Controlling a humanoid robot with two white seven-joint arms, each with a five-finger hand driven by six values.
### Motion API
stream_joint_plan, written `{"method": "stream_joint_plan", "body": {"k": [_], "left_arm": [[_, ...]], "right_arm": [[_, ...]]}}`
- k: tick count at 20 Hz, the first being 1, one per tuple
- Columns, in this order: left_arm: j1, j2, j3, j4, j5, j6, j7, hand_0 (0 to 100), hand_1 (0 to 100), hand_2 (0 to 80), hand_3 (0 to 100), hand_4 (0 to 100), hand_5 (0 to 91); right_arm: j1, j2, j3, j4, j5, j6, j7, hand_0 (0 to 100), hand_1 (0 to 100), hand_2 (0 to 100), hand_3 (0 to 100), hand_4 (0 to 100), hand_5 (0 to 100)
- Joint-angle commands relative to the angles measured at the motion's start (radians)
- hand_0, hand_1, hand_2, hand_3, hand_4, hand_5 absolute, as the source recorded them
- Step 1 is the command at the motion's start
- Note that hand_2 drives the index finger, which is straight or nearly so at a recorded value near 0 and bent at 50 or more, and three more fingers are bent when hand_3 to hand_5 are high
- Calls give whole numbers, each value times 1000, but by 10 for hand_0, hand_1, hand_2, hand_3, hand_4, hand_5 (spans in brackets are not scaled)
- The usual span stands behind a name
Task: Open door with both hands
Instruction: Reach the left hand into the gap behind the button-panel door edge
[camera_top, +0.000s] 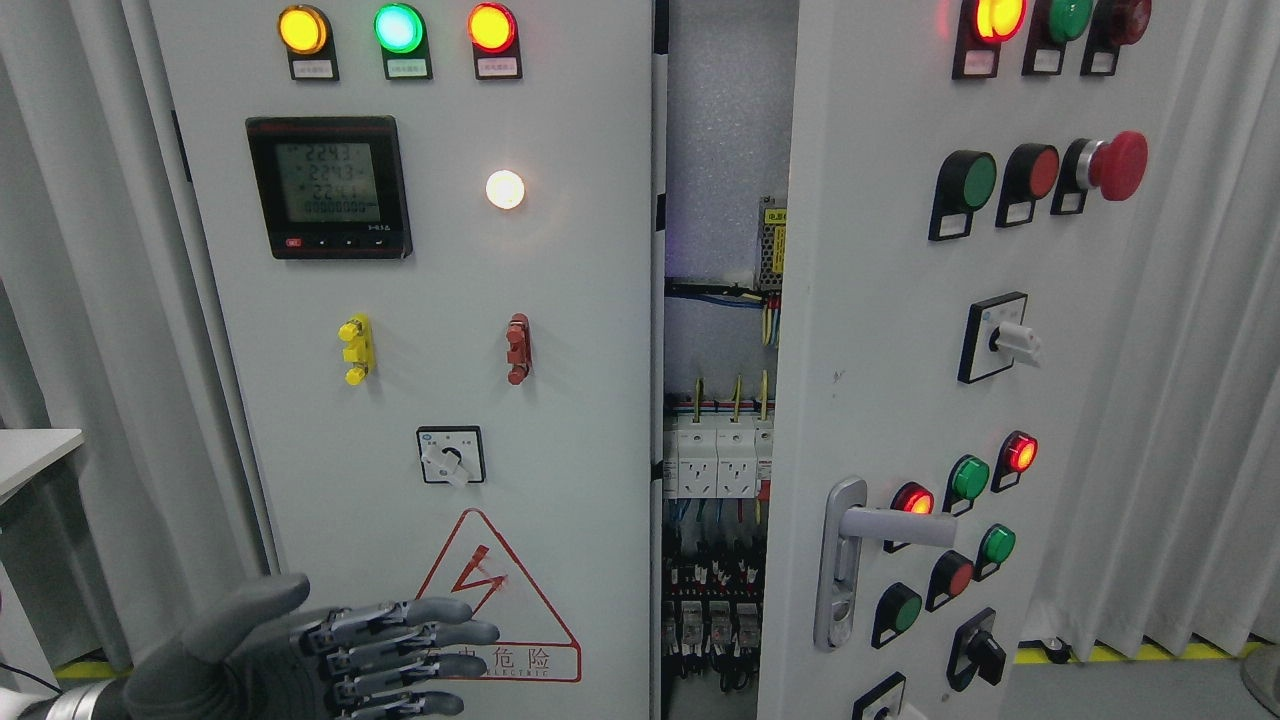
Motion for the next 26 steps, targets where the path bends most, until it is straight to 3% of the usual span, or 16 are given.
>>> {"method": "stream_joint_plan", "body": {"k": [1, 3, 6, 8, 10, 13, 19, 26], "left_arm": [[-254, -15, -79, 145, 46, 20, 7, 295, 0, 26, 27, 36, 0], [-338, -58, -120, 239, 39, 28, 7, 295, 0, 27, 27, 38, 0], [-397, -148, -159, 314, -45, 28, 7, 295, 0, 27, 27, 38, 0], [-427, -184, -232, 349, -67, 19, 7, 295, 0, 27, 27, 37, 0], [-470, -199, -300, 391, -67, -12, 8, 296, 0, 27, 27, 37, 0], [-529, -286, -331, 478, -72, -36, 8, 296, 0, 27, 27, 37, 0], [-670, -307, -530, 590, -59, -159, 7, 296, 0, 27, 27, 37, 0], [-774, -366, -633, 665, -21, -200, 10, 296, 0, 27, 27, 38, 0]], "right_arm": [[-12, -5, 0, 0, 0, 0, -5, 218, 0, 0, 0, 0, 0], [-12, -5, 0, 0, 0, 0, -5, 218, 0, 0, 0, 0, 0], [-12, -5, 0, 0, 0, 0, -5, 218, 0, 0, 0, 0, 0], [-12, -5, 0, 0, 0, 0, -5, 219, 0, 0, 0, 0, 0], [-12, -5, 0, 0, 0, 0, -5, 219, 0, 0, 0, 0, 0], [-12, -5, 0, 0, 0, 0, -5, 219, 0, 0, 0, 0, 0], [-12, -5, 0, 0, 0, 0, -3, 219, 0, 0, 0, 0, 0], [-12, -5, 0, 0, 0, 0, -5, 218, 0, 0, 0, 0, 0]]}}
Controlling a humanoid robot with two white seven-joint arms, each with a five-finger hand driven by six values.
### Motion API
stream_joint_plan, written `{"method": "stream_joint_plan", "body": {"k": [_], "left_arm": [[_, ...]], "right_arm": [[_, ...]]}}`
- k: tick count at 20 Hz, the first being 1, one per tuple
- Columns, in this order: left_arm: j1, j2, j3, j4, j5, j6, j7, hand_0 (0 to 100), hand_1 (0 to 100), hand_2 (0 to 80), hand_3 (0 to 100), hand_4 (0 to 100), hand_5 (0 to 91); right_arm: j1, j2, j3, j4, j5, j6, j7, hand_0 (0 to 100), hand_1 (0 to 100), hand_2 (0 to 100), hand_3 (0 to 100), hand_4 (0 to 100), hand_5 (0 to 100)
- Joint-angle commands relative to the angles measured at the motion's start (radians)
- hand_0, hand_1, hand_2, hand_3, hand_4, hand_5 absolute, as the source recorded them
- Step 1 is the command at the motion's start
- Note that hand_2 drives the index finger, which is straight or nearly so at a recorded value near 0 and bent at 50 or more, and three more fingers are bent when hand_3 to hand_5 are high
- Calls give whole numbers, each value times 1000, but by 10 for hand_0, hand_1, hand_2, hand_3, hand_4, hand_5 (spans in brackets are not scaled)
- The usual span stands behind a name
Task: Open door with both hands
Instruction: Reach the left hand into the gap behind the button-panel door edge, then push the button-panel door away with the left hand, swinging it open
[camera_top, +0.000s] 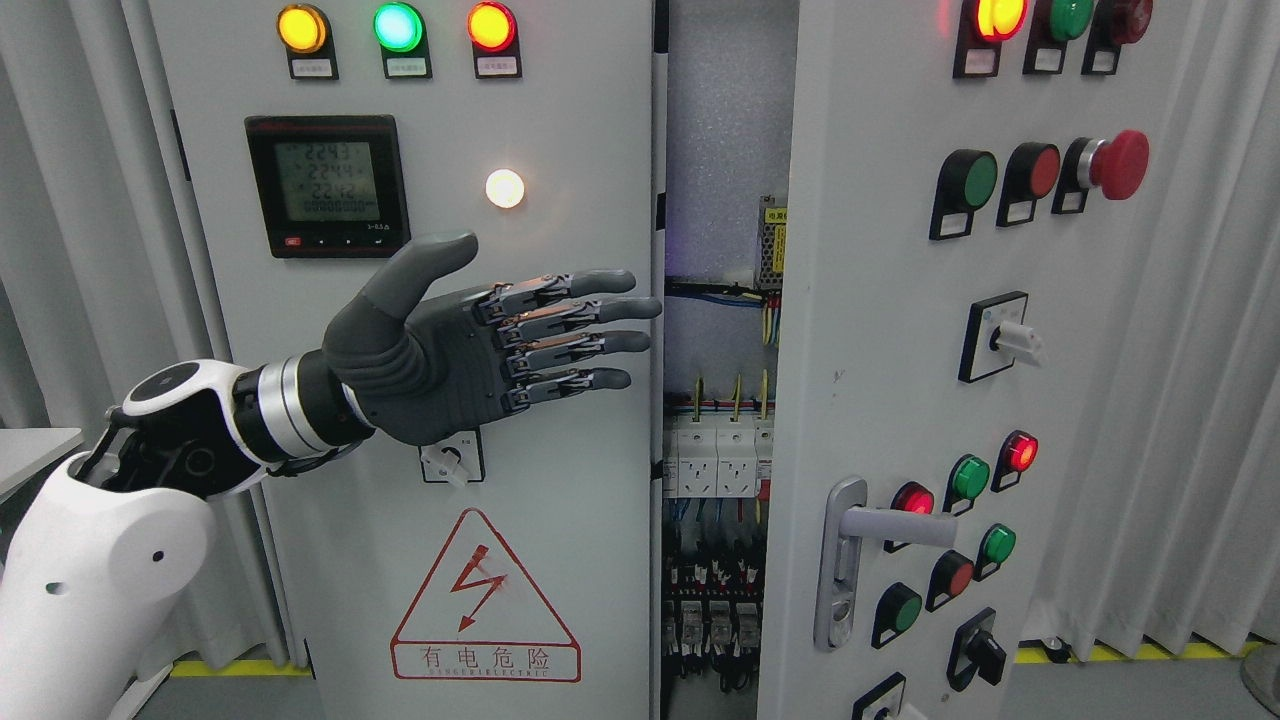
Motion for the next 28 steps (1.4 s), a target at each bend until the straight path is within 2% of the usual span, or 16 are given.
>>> {"method": "stream_joint_plan", "body": {"k": [1, 3, 7, 11, 13, 19, 22, 24, 28], "left_arm": [[-123, -101, -258, 186, 41, -48, -1, 296, 0, 27, 27, 37, 0], [-165, -100, -327, 200, 79, -80, 2, 296, 0, 27, 27, 37, 0], [-275, -89, -494, 206, 228, -164, 20, 296, 0, 27, 27, 38, 0], [-353, -89, -620, 232, 329, -221, 20, 296, 0, 27, 27, 37, 0], [-366, -91, -650, 235, 354, -227, 20, 296, 0, 27, 27, 37, 0], [-376, -103, -657, 235, 354, -227, 20, 296, 0, 27, 27, 37, 0], [-404, -117, -713, 235, 367, -249, 20, 296, 0, 27, 27, 38, 0], [-445, -118, -766, 232, 416, -289, 20, 296, 0, 27, 27, 38, 0], [-548, -149, -912, 225, 573, -365, 22, 296, 0, 27, 27, 38, 0]], "right_arm": [[-12, -5, 0, 0, 0, 1, 3, 218, 0, 0, 0, 0, 0], [-12, -5, 0, 0, 0, 0, 4, 218, 0, 0, 0, 0, 0], [-12, -5, 0, 0, 0, 0, 4, 218, 0, 0, 0, 0, 0], [-12, -5, 0, 0, 0, 0, 3, 218, 0, 0, 0, 0, 0], [-12, -5, 0, 0, 0, 0, 3, 218, 0, 0, 0, 0, 0], [-12, -5, 0, 0, 0, 0, 3, 218, 0, 0, 0, 0, 0], [-12, -5, 0, 0, 0, 0, 3, 218, 0, 0, 0, 0, 0], [-12, -5, 0, 0, 0, 0, 3, 218, 0, 0, 0, 0, 0], [-12, -5, 0, 0, 0, 0, 4, 218, 0, 0, 0, 0, 0]]}}
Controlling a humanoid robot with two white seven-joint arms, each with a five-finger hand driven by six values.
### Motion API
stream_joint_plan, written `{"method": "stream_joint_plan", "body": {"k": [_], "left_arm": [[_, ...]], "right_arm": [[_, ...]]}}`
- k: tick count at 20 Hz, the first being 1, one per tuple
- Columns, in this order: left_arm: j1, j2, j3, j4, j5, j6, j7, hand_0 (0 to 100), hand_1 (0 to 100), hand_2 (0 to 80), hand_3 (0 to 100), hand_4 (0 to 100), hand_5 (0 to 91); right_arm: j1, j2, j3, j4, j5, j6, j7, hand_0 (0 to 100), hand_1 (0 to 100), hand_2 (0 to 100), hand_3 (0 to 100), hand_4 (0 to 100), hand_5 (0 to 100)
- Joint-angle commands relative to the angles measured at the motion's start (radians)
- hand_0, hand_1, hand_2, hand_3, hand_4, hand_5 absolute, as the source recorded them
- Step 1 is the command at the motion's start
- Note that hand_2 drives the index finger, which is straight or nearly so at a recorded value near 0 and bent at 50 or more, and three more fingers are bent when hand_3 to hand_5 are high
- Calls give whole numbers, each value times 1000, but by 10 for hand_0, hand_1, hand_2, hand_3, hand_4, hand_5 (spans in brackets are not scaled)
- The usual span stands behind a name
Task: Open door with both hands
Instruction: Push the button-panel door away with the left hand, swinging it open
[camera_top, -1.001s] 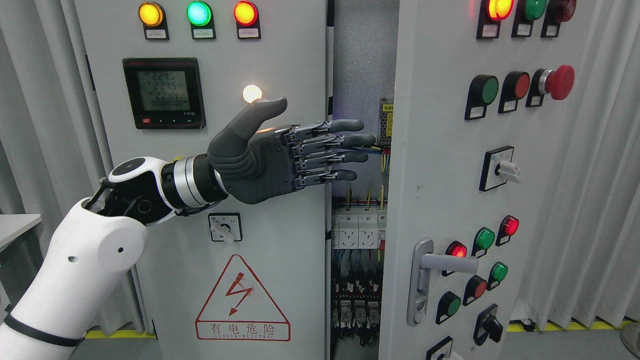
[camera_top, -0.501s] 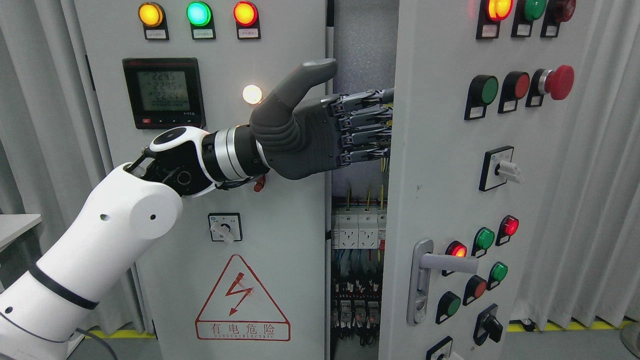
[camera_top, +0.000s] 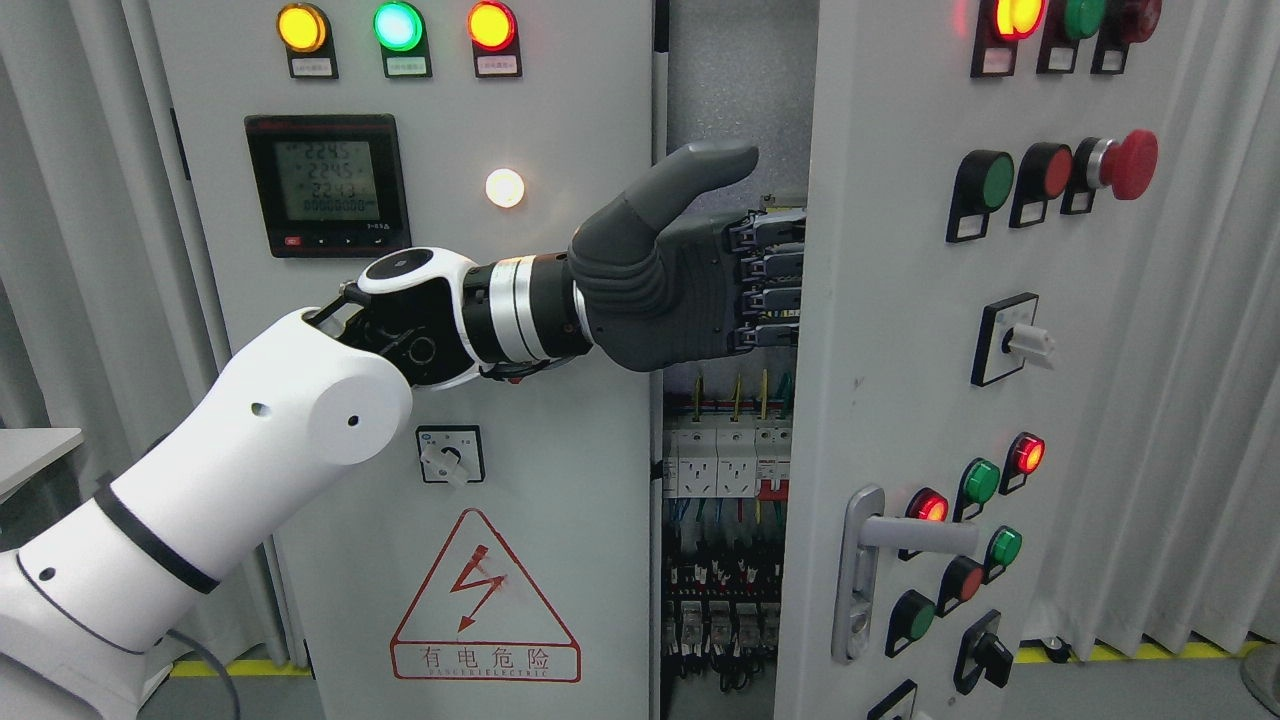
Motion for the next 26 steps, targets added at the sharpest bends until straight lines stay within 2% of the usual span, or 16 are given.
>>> {"method": "stream_joint_plan", "body": {"k": [1, 6, 23, 26], "left_arm": [[-106, -54, -273, 12, 144, -53, 0, 296, 0, 27, 27, 39, 0], [-104, -82, -276, 1, 145, -56, 32, 296, 0, 27, 27, 37, 0], [-116, -152, -281, -94, 140, -91, 38, 296, 0, 27, 27, 39, 0], [-117, -183, -281, -99, 140, -91, 110, 296, 0, 27, 27, 39, 0]], "right_arm": [[-12, -5, 0, 0, 0, 0, 0, 218, 0, 0, 0, 0, 0], [-12, -5, 0, 0, 0, 0, 0, 218, 0, 0, 0, 0, 0], [-12, -5, 0, 0, 0, 0, 1, 218, 0, 0, 0, 0, 0], [-12, -5, 0, 0, 0, 0, 1, 218, 0, 0, 0, 0, 0]]}}
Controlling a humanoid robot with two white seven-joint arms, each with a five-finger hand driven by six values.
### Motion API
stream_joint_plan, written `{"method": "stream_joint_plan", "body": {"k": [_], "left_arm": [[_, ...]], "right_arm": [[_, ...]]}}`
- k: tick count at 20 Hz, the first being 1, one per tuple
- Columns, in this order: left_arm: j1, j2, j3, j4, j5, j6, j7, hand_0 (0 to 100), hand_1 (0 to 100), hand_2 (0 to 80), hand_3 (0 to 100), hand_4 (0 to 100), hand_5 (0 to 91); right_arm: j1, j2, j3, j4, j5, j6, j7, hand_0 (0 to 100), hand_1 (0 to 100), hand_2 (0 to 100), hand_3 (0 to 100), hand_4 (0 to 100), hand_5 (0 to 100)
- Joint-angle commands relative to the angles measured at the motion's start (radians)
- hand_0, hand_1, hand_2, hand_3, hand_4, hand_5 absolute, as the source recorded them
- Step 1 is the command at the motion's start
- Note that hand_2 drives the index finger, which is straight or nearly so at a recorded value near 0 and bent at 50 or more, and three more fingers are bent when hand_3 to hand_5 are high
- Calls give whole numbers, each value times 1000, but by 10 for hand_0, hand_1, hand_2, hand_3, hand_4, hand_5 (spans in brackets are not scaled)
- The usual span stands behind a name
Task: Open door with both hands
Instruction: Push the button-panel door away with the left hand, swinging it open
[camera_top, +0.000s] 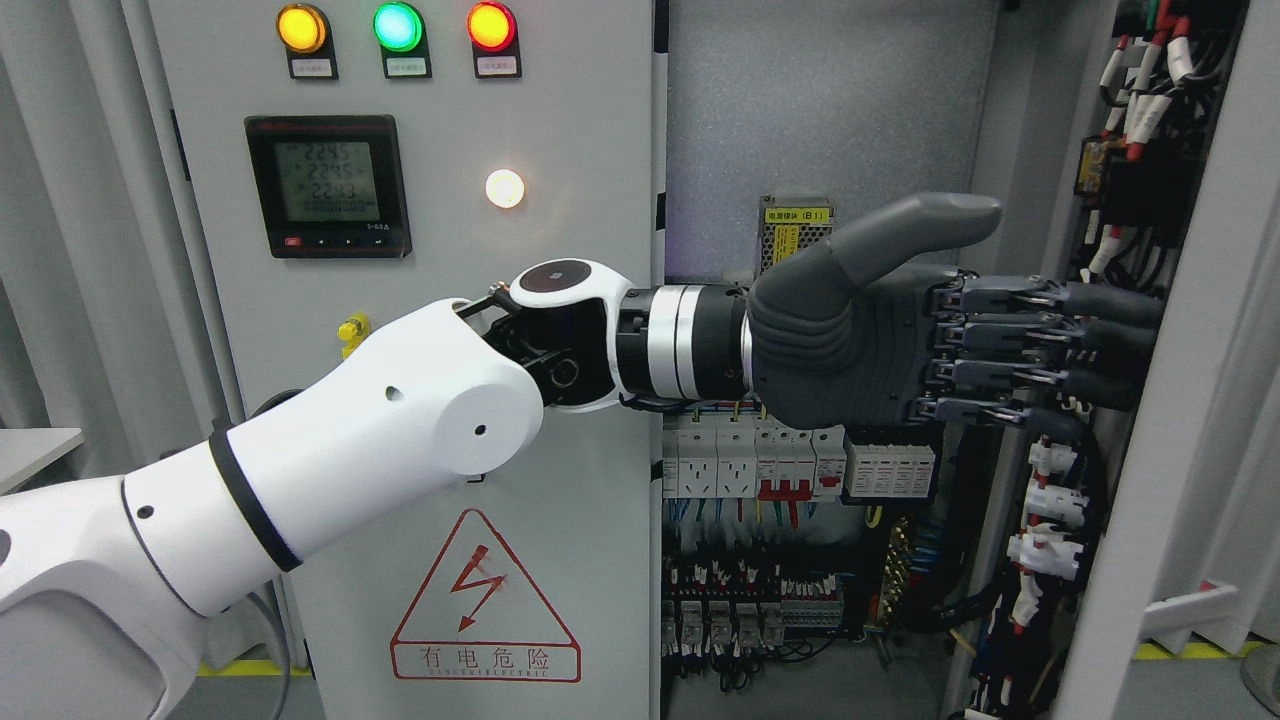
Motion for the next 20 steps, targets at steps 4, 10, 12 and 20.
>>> {"method": "stream_joint_plan", "body": {"k": [4, 10, 12, 20], "left_arm": [[-7, -106, -27, -40, -1, -2, 81, 296, 0, 27, 28, 39, 0], [-14, -155, -27, -43, -1, -2, 84, 296, 0, 27, 27, 38, 0], [-16, -176, -26, -43, -4, -5, 90, 296, 0, 27, 27, 38, 0], [-28, -195, -26, -25, -6, -8, 122, 296, 0, 27, 28, 36, 0]], "right_arm": [[-12, -5, 0, 0, 0, 0, -1, 219, 0, 0, 0, 0, 0], [-12, -5, 0, 0, 0, 0, -1, 219, 0, 0, 0, 0, 0], [-12, -5, 0, 0, 0, 0, -1, 219, 0, 0, 0, 0, 0], [-12, -5, 0, 0, 0, 0, 1, 219, 0, 0, 0, 0, 0]]}}
